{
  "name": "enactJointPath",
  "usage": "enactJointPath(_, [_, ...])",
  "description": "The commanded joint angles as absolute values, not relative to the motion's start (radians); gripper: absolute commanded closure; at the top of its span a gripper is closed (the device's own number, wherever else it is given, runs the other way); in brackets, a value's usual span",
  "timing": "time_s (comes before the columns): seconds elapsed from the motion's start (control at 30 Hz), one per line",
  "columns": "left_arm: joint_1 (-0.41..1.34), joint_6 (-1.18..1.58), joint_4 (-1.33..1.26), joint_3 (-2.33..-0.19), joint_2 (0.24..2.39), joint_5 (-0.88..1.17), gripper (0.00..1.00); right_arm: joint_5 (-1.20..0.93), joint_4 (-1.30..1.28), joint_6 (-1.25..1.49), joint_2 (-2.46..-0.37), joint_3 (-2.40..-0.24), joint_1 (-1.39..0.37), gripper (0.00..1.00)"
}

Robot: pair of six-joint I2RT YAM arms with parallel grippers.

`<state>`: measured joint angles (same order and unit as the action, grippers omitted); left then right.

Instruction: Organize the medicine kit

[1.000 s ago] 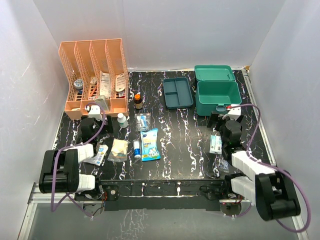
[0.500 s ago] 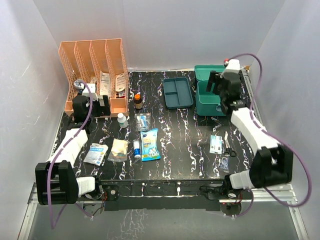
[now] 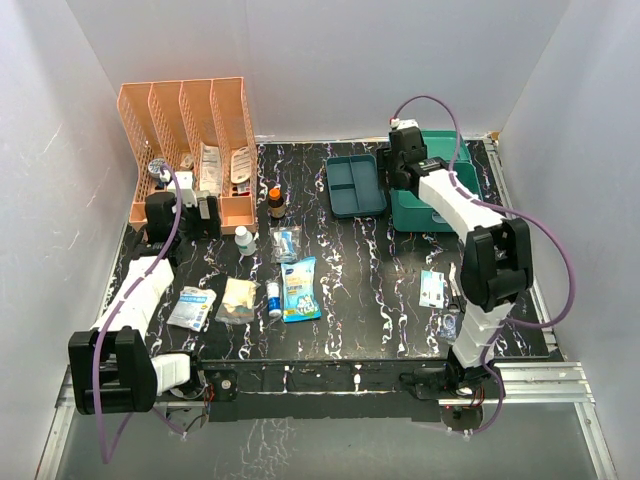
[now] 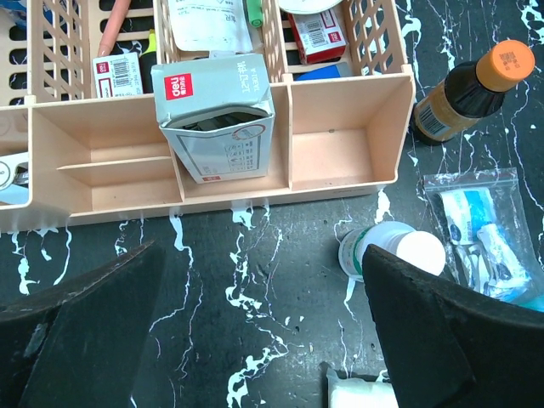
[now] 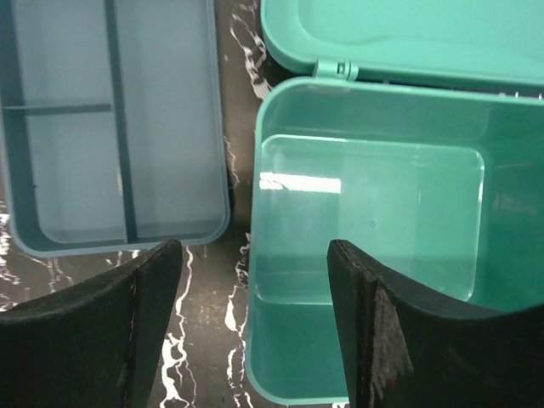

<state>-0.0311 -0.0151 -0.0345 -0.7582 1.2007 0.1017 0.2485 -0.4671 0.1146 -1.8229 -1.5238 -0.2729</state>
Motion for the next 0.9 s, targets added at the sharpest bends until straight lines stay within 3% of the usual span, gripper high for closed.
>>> enactJointPath(0.0, [-0.036, -0.01, -0.007, -0.742, 1.155, 0.118, 0.01, 0.33, -0.566, 0.118, -1.874, -1.609, -0.268, 0.34])
enactJointPath(0.33, [-0.036, -0.004, -0.001, -0.73, 1.155, 0.132, 0.01, 0.38, -0.603, 0.118, -1.987, -1.651, -0.268, 0.53])
enactJointPath(0.37, [-0.035, -0.005, 0.001, -0.73, 1.155, 0.132, 0.01, 0.384, -0.609, 0.118, -1.996, -1.657, -0.268, 0.59])
enactJointPath(0.5, [-0.036, -0.008, 0.002, -0.723, 1.154, 0.131, 0.01, 0.392, -0.634, 0.121, -2.008, -1.686, -0.268, 0.97])
enactJointPath(0.53, [-0.035, -0.008, 0.002, -0.722, 1.154, 0.13, 0.01, 0.397, -0.636, 0.122, -2.005, -1.687, -0.268, 1.0])
enactJointPath(0.87, [-0.035, 0.005, -0.001, -0.724, 1.179, 0.139, 0.02, 0.471, -0.651, 0.146, -1.826, -1.631, -0.272, 1.0])
